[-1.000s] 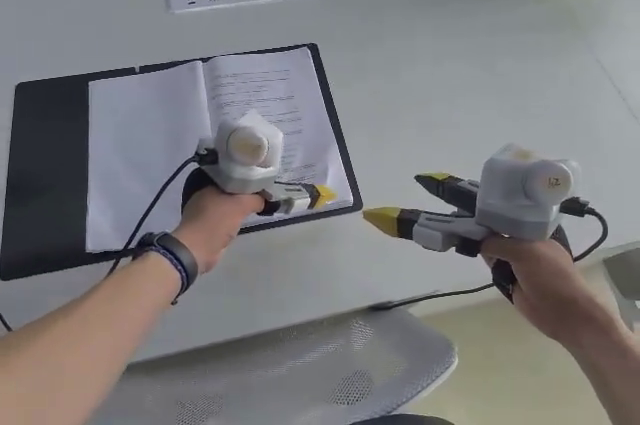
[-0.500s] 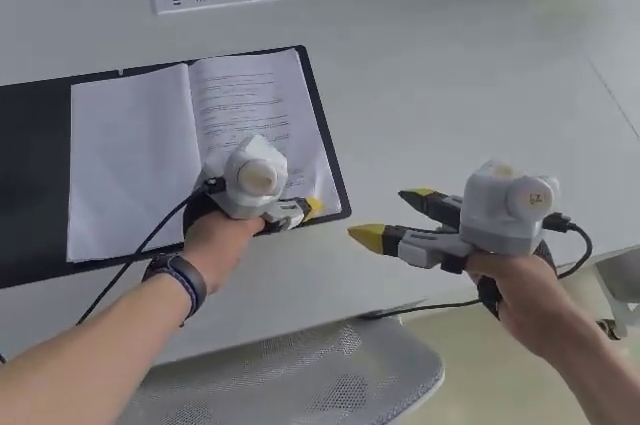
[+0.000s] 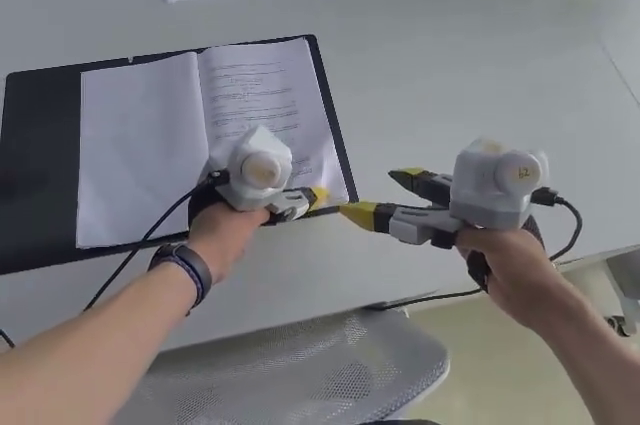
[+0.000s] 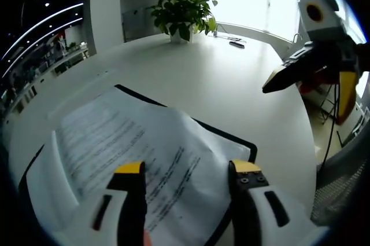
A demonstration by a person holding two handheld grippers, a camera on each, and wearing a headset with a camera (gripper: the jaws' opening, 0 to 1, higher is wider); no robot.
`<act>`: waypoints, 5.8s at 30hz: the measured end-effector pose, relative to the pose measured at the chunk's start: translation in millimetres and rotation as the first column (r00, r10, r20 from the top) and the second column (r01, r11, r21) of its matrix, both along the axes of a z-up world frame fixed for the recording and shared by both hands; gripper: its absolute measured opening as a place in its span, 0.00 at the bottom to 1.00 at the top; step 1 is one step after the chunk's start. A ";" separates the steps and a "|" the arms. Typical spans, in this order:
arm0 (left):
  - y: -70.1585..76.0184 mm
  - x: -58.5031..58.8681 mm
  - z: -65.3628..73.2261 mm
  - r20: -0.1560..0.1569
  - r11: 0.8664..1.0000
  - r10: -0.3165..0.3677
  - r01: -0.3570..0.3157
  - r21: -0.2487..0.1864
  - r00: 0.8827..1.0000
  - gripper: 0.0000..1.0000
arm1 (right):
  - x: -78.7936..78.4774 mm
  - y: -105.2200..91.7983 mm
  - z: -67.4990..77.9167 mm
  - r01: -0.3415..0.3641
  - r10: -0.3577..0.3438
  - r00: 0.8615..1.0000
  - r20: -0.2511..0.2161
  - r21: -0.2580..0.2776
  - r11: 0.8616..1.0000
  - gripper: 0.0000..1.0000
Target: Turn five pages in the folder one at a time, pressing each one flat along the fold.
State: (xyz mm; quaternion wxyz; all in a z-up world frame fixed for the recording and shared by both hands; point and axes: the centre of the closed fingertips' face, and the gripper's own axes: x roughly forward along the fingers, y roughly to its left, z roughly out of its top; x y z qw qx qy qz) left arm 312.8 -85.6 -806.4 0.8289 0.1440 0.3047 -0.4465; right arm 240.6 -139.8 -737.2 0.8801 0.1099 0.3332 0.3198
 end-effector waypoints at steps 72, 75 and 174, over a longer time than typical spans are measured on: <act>7.9 -6.9 10.1 -0.085 1.000 -0.003 0.003 -0.006 0.996 0.65 | 98.6 43.1 -21.5 0.071 -0.048 0.994 -0.094 0.260 0.963 0.00; 13.1 -8.4 12.1 -0.093 1.000 -0.007 0.006 -0.004 0.996 0.68 | 99.1 43.4 -19.1 0.070 -0.048 0.994 -0.094 0.256 0.964 0.00; 312.4 -32.3 96.1 -0.047 0.884 0.427 -0.427 -0.189 0.903 0.83 | 97.3 322.7 16.1 -0.288 0.322 0.944 -0.070 0.299 0.910 0.00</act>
